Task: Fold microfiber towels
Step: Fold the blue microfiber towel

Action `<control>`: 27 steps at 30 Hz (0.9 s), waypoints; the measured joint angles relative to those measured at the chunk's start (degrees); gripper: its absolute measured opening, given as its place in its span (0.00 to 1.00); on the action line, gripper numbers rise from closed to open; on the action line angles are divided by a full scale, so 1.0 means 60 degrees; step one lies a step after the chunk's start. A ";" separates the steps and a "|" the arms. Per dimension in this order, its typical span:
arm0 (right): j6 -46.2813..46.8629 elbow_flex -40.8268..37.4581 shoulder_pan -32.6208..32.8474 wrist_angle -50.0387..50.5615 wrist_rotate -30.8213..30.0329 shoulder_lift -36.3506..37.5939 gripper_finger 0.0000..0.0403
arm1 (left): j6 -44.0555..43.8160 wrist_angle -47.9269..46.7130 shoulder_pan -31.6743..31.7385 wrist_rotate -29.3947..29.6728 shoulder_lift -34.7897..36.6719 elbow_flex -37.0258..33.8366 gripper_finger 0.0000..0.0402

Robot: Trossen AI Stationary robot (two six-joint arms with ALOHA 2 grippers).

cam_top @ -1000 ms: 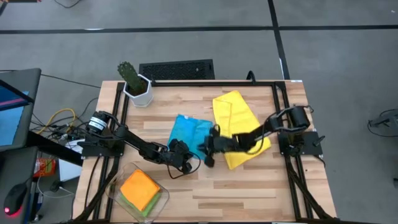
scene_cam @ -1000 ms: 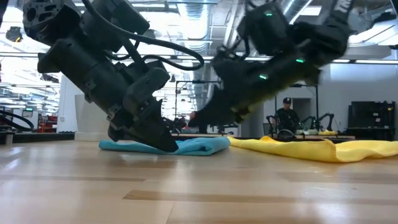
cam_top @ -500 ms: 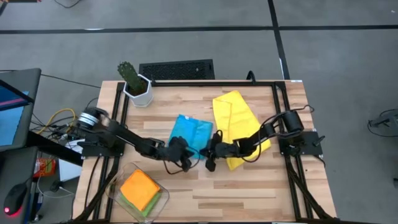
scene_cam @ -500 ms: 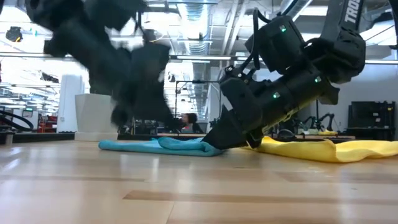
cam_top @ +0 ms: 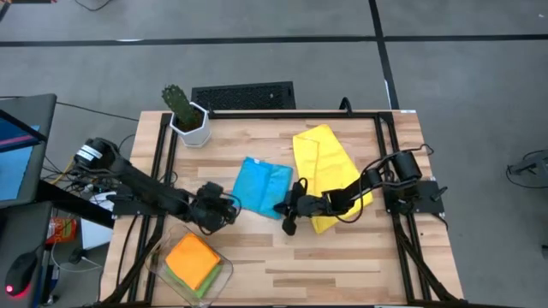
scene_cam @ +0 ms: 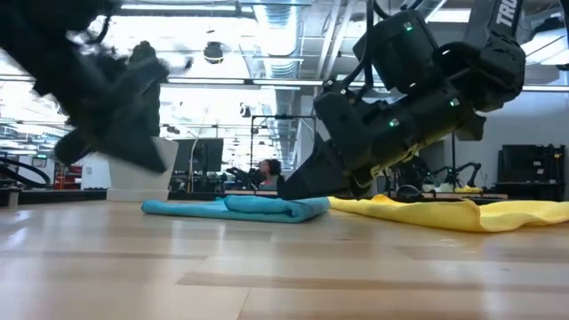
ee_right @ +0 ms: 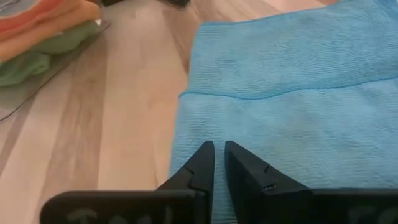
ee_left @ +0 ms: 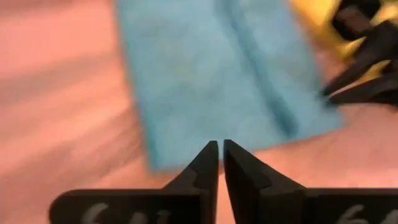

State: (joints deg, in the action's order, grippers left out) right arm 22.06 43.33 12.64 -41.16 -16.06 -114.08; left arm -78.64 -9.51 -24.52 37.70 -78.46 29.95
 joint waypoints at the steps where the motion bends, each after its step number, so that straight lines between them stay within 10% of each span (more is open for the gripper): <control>1: 0.0000 0.0000 0.0024 -0.0005 0.0002 0.0000 0.16 | -0.0433 0.0009 -0.0126 -0.0004 -0.0095 -0.0184 0.07; 17: 0.0069 0.0088 0.0081 -0.0089 0.0689 0.0159 0.16 | -0.1386 0.0428 -0.0021 0.0509 -0.1633 -0.0467 0.43; 27: -0.0808 0.0262 0.0077 -0.0153 0.0666 0.0327 0.16 | -0.1127 0.1058 0.0053 0.0615 -0.2253 -0.0363 0.25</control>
State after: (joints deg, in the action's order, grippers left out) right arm 17.22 44.91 13.10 -42.08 -12.07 -112.12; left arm -85.40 -3.16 -24.21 41.39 -91.97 27.78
